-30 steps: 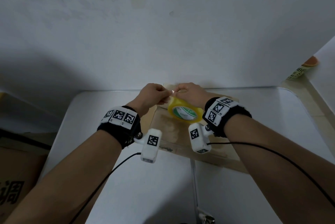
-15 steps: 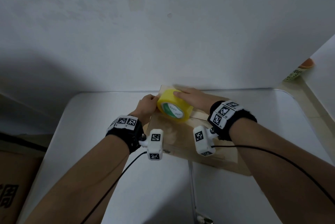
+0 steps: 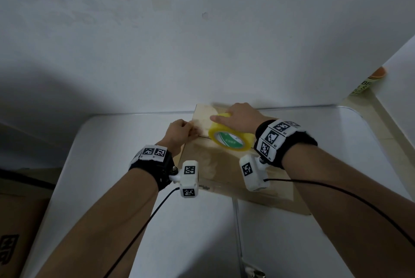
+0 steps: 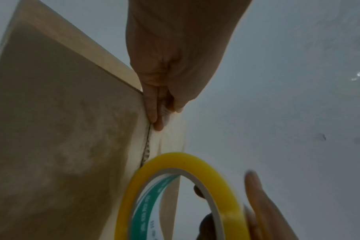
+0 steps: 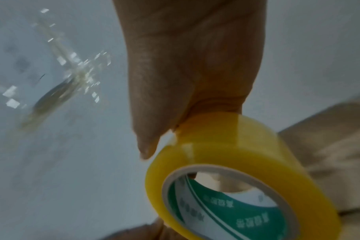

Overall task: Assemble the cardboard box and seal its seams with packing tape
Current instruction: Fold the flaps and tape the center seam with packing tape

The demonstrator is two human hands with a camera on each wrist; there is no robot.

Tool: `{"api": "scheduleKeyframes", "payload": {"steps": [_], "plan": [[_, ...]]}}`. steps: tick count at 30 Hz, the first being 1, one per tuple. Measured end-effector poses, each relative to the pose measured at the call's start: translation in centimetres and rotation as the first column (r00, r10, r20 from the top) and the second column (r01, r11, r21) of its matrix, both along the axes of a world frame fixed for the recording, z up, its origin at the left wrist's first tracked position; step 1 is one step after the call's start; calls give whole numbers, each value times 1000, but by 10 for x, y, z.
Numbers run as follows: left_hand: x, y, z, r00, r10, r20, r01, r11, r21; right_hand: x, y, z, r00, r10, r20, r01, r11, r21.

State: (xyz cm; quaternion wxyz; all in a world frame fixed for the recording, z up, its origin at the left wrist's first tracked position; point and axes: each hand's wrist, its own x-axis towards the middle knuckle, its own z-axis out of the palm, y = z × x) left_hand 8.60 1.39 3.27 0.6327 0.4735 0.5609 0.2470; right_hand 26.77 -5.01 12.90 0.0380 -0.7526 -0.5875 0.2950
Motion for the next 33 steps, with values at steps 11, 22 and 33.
{"api": "scheduleKeyframes", "payload": {"steps": [11,22,33], "plan": [[-23,15,8,995,-54,-86,62,995,84,-11,-7,-9,960,-83,-266,101,993,54],[-39,4,-16,972,38,-232,20,970,242,-33,24,-1,996,68,-54,-70,997,-37],[-42,9,-38,991,26,-130,-6,989,147,-39,38,-7,996,86,-11,-86,993,-79]]}}
